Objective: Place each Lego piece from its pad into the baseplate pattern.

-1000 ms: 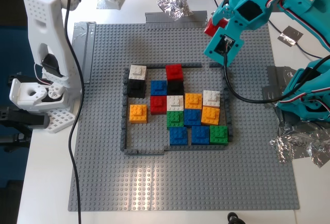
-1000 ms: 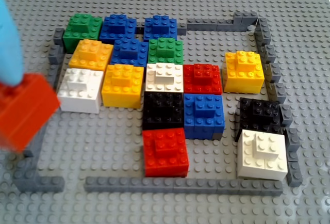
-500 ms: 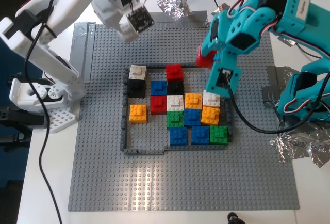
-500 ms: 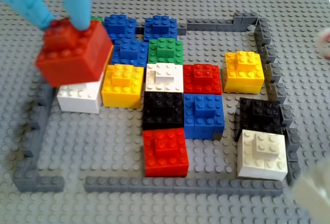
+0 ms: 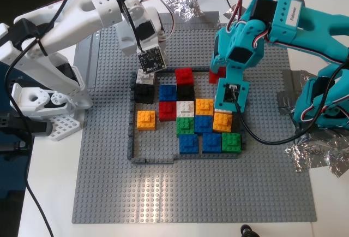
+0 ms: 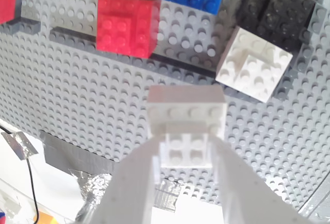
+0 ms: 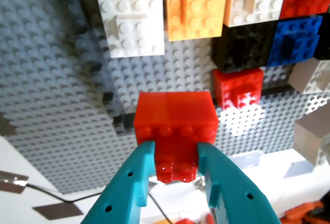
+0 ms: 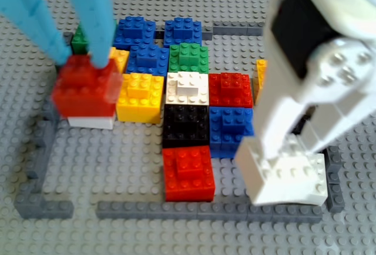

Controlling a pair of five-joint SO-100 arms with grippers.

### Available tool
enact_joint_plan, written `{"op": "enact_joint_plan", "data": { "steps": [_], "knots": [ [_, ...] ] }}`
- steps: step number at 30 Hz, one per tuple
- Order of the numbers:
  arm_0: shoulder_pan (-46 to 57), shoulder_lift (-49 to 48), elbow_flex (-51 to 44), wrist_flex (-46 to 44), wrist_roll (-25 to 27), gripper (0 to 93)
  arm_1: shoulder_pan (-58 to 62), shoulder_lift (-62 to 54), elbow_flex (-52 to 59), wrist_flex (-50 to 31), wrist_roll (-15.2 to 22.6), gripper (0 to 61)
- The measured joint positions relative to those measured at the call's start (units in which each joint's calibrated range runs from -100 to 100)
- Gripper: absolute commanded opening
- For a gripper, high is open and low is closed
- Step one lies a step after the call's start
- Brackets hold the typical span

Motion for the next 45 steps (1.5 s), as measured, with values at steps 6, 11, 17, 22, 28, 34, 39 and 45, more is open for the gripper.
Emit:
{"op": "enact_joint_plan", "data": {
  "steps": [6, 11, 17, 22, 28, 34, 39, 45],
  "knots": [
    [-3.3, 5.5, -4.7, 0.3, 0.1, 0.4, 4.1, 0.0, 3.5, -3.5, 0.6, 0.2],
    [-3.7, 12.3, -9.0, 0.3, 0.1, 0.4, 5.9, 0.5, 4.8, -6.0, 1.0, 0.2],
    [-3.8, 15.6, -9.6, 0.1, 0.1, 0.4, 6.2, 3.4, 7.7, -8.2, 1.3, 0.2],
    [-3.7, 17.7, -9.7, -2.8, 0.1, 0.4, 6.9, 4.1, 9.0, -8.3, 1.3, 0.2],
    [-3.8, 19.3, -9.8, -3.7, 0.1, 0.4, 8.4, 4.2, 11.3, -9.6, 1.3, 0.2],
    [-3.7, 19.5, -9.8, -3.9, 0.1, 0.4, 8.1, 4.2, 11.9, -10.7, 2.3, 11.7],
    [-3.6, 22.5, -11.6, -3.8, 0.1, 0.4, 8.1, 4.2, 11.9, -11.3, 3.0, 17.9],
    [-3.7, 22.7, -11.8, -3.9, 0.1, 0.4, 8.2, 3.2, 11.9, -11.0, 3.7, 17.1]
  ]
}}
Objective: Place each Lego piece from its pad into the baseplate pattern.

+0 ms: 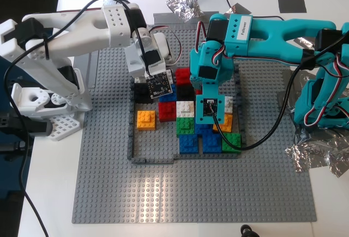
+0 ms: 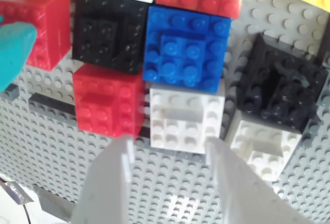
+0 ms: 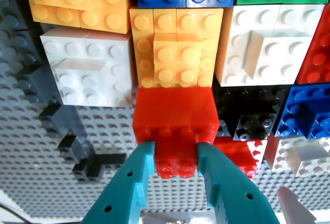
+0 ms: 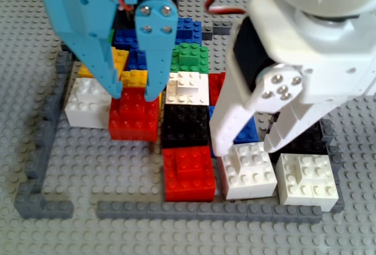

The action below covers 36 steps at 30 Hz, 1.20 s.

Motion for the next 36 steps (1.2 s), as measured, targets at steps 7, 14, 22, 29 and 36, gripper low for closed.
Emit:
{"op": "enact_joint_plan", "data": {
  "steps": [7, 14, 22, 29, 36],
  "knots": [
    [0.1, 0.0, 0.0, 0.0, 0.0, 0.4, -1.5, -5.7, -5.0, 6.6, 1.4, 0.3],
    [2.1, 0.0, 0.0, 0.0, 0.0, 0.4, -8.3, -14.2, -10.7, 16.6, 4.3, 0.3],
    [1.8, 1.0, 0.0, 0.0, 0.0, 0.4, -18.9, -21.7, -16.9, 23.8, 5.9, 0.2],
    [1.0, 1.0, 0.0, 0.0, 0.0, 0.4, -34.2, -19.9, -17.0, 29.0, 3.5, 0.2],
    [0.3, 1.0, 0.0, 0.0, 0.0, 0.4, -43.9, -15.4, -19.2, 30.3, 6.1, 0.2]
  ]
}}
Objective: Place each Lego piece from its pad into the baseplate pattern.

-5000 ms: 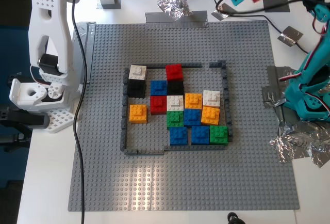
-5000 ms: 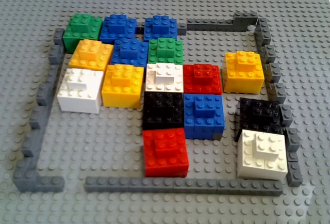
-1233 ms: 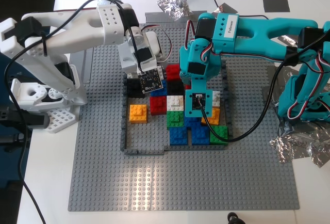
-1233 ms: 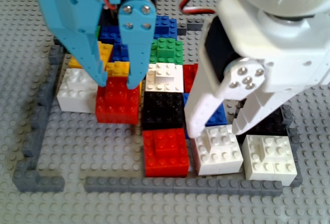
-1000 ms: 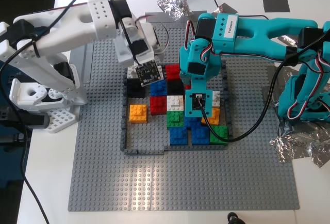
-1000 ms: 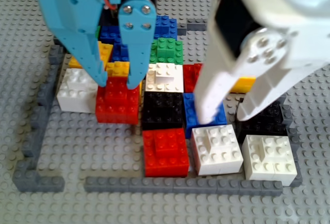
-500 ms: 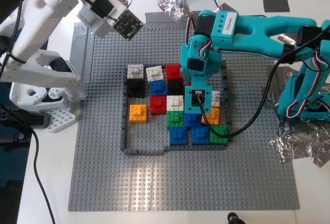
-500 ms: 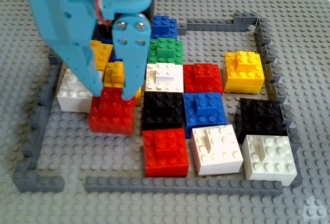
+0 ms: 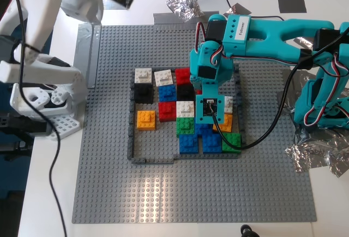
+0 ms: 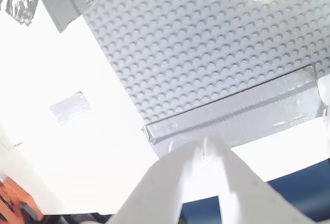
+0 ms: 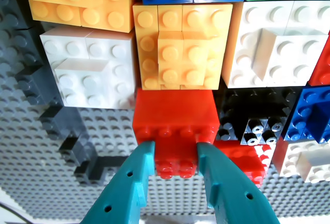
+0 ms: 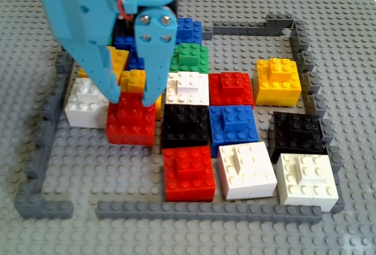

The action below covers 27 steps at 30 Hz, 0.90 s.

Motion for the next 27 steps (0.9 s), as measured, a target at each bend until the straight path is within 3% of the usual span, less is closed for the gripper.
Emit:
{"op": "enact_joint_plan", "data": {
  "steps": [6, 13, 17, 27],
  "knots": [
    [0.0, 0.3, -0.1, 0.0, 0.0, 1.5, -3.6, 1.3, -1.5, -3.1, 2.3, 0.2],
    [0.0, 0.3, -0.1, 0.0, 0.0, 17.6, -6.0, 2.4, -0.6, -9.3, 2.9, 0.2],
    [0.0, 0.3, -0.1, -0.7, 0.0, 17.9, -7.8, 2.4, 4.8, -15.6, 1.2, 0.2],
    [4.1, 0.3, -0.1, -0.6, 0.0, 17.1, -9.8, 7.9, 2.5, -16.3, 1.8, 0.2]
  ]
}}
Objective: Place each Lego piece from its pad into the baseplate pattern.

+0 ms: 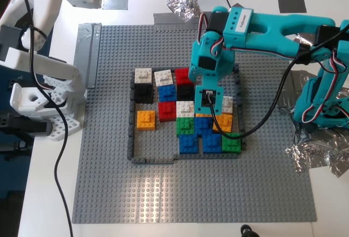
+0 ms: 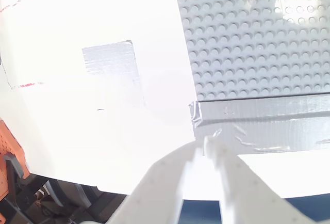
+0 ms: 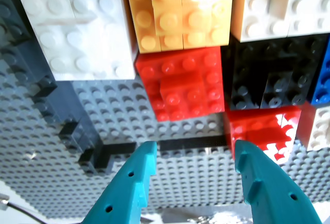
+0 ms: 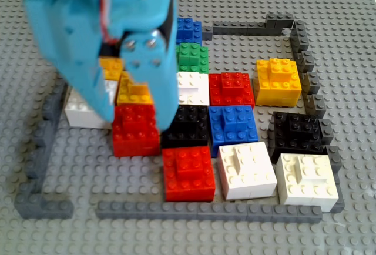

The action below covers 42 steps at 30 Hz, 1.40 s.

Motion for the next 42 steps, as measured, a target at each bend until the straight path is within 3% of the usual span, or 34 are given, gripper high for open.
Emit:
{"op": "enact_joint_plan", "data": {
  "steps": [4, 7, 12, 21, 29, 42],
  "knots": [
    [3.1, -2.7, 0.0, 0.0, 0.0, 16.1, 0.4, 1.5, -1.6, -0.3, 0.1, 0.2],
    [5.3, -4.7, 0.0, 0.4, 0.0, 9.3, 0.3, 2.4, -1.8, -2.2, 0.1, 0.2],
    [10.6, -9.7, 0.0, 0.9, 0.0, 8.8, -1.9, 6.6, -2.6, -4.3, -0.7, 0.2],
    [24.5, -19.6, 7.2, 1.0, 0.5, 8.8, -8.0, 15.0, -16.3, 3.3, -4.1, 0.2],
    [34.5, -19.9, 7.2, 1.0, 0.2, 8.8, -10.5, 19.7, -24.7, 10.2, -5.2, 0.2],
    [45.2, -19.9, 7.2, 1.0, 0.2, 8.6, -10.5, 20.2, -25.2, 9.9, -5.1, 0.2]
  ]
}}
